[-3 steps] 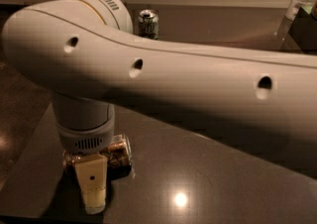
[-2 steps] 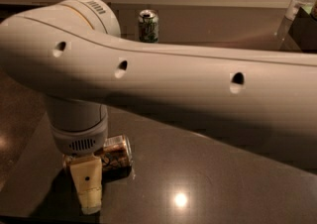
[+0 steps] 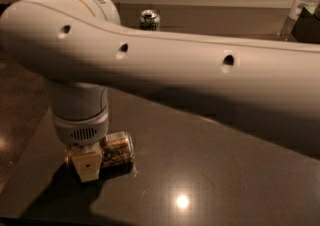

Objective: Place orange can upright

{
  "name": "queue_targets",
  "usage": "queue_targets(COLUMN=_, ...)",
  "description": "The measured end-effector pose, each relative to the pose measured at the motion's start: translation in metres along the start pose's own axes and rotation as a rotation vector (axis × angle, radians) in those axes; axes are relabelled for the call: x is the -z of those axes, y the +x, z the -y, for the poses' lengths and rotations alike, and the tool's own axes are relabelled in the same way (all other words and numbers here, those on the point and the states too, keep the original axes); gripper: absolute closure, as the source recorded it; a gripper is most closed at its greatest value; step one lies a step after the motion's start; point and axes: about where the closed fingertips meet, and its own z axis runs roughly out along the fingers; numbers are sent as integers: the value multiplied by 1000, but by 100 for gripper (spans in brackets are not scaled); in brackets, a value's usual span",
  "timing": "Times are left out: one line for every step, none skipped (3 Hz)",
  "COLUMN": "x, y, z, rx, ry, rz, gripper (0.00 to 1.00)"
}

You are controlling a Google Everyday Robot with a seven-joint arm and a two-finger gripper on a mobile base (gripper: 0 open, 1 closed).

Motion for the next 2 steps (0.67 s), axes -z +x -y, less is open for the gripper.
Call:
queue_targets(x=11, y=4, z=2, rx=31, ry=-32, rz=53, gripper=80)
queue_targets(x=48, y=27, z=21, rx=4, ry=-63, rz=227, gripper=100)
